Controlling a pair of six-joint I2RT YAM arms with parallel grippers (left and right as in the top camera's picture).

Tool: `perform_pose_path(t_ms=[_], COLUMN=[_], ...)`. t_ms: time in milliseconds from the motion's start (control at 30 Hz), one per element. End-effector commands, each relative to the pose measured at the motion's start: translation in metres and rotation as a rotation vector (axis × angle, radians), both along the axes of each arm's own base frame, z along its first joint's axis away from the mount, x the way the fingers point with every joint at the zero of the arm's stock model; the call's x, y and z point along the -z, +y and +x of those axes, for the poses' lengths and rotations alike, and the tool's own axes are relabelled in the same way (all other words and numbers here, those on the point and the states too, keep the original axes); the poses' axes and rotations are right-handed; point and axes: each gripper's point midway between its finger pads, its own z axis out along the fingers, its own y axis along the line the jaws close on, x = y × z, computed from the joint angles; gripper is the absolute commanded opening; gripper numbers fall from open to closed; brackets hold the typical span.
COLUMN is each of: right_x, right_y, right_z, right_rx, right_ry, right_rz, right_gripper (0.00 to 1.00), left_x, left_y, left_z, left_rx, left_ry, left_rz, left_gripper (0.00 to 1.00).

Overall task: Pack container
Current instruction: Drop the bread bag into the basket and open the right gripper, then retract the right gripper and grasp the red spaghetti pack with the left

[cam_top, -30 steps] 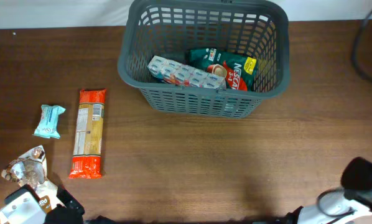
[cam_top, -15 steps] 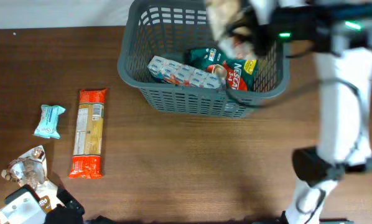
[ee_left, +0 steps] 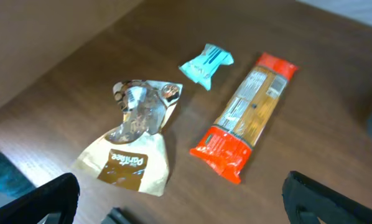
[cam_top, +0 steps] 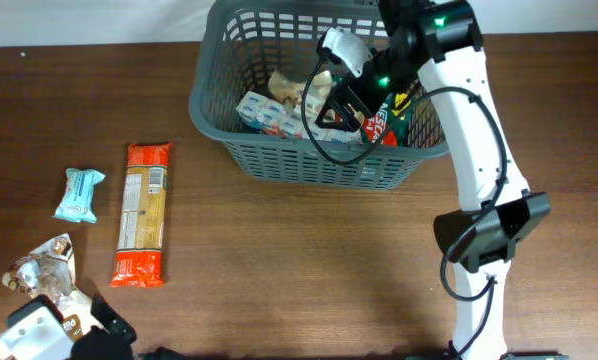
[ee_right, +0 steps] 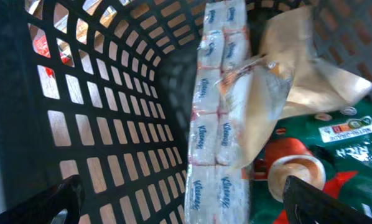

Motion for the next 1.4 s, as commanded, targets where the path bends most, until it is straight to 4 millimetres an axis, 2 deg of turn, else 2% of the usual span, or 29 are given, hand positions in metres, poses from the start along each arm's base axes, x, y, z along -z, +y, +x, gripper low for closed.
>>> perform_pose_path(t_ms=[0,33,67,100,133,200,300,333,400,467,567,600,700,767,800,833,900,967,1000,1033,1100,1200,1233,1267,1300,1367], right_x=[-0.092,-0.121,-0.165,-0.199,-0.212,-0.257,-0.309,-0.317,-0.339,-0.352,-0.364,-0.369,-0.369,-0.361,-0.351,-0.341,-0.325,-0.294,-0.260,-0.234,-0.162,-0.097,-0.082,-0.065,-0.040,-0.017], right_y=[-0.028,-0.049,-0.089,-0.122,-0.135,-0.174,-0.210,-0.215,-0.226,-0.231,-0.235,-0.236,-0.238,-0.243,-0.255,-0.268,-0.280,-0.287,-0.289,-0.292,-0.297,-0.290,-0.288,-0.281,-0.264,-0.255], right_z=[-0.001,0.003,0.004,-0.004,-0.010,-0.042,-0.104,-0.117,-0.157,-0.191,-0.225,-0.249,-0.279,-0.298,-0.310,-0.323,-0.335,-0.337,-0.332,-0.327,-0.313,-0.291,-0.285,-0.276,-0.257,-0.238], right_rx=[0.183,0.329,0.578,0.762,0.826,0.967,1.054,1.068,1.099,1.116,1.130,1.131,1.143,1.197,1.307,1.411,1.501,1.537,1.541,1.561,1.546,1.436,1.408,1.368,1.275,1.249], right_ry=[-0.248,-0.330,-0.446,-0.529,-0.559,-0.666,-0.808,-0.833,-0.904,-0.956,-1.010,-1.042,-1.051,-1.022,-0.969,-0.936,-0.895,-0.824,-0.734,-0.668,-0.499,-0.378,-0.360,-0.344,-0.332,-0.345], right_rz=[-0.022,-0.047,-0.070,-0.063,-0.056,-0.008,0.068,0.080,0.117,0.145,0.179,0.201,0.232,0.252,0.281,0.290,0.265,0.149,0.042,-0.029,-0.249,-0.383,-0.404,-0.389,-0.326,-0.264], right_gripper=[0.99,0.99,0.99,0.99,0.99,0.99,0.99,0.99,0.99,0.99,0.99,0.99,0.99,0.99,0.99,0.99,0.99,0.99,0.99,0.99,0.99,0.99,0.99,0.99,0.99,0.99], left_x=[-0.015,-0.022,-0.029,-0.030,-0.030,-0.030,-0.042,-0.045,-0.060,-0.070,-0.073,-0.074,-0.073,-0.064,-0.056,-0.043,-0.025,-0.002,0.010,0.020,0.030,0.030,0.028,0.026,0.024,0.022], left_y=[0.003,0.003,0.003,0.002,0.003,0.004,0.015,0.016,0.011,0.004,-0.009,-0.019,-0.036,-0.040,-0.041,-0.044,-0.037,-0.020,-0.011,-0.003,0.006,0.016,0.019,0.023,0.028,0.034], left_z=[0.007,0.011,0.013,0.014,0.014,0.013,0.013,0.015,0.028,0.043,0.071,0.097,0.162,0.201,0.222,0.252,0.281,0.304,0.315,0.325,0.340,0.351,0.354,0.356,0.359,0.363], left_rx=[0.042,0.058,0.055,0.053,0.052,0.046,-0.028,-0.038,-0.054,-0.059,-0.053,-0.039,0.053,0.103,0.131,0.186,0.203,0.173,0.164,0.157,0.164,0.176,0.183,0.179,0.177,0.172], left_ry=[-0.020,-0.037,-0.068,-0.074,-0.074,-0.067,-0.110,-0.127,-0.218,-0.261,-0.228,-0.172,-0.025,0.052,0.085,0.123,0.158,0.199,0.214,0.221,0.217,0.196,0.186,0.175,0.160,0.145], left_rz=[0.093,0.118,0.118,0.116,0.117,0.128,0.183,0.183,0.146,0.125,0.144,0.179,0.179,0.077,-0.008,-0.133,-0.240,-0.268,-0.262,-0.257,-0.236,-0.201,-0.186,-0.176,-0.159,-0.150], left_gripper=[0.99,0.99,0.99,0.99,0.99,0.99,0.99,0.99,1.00,0.97,0.95,0.95,0.96,0.96,0.95,0.95,0.94,0.94,0.94,0.94,0.94,0.94,0.95,0.95,0.95,0.96])
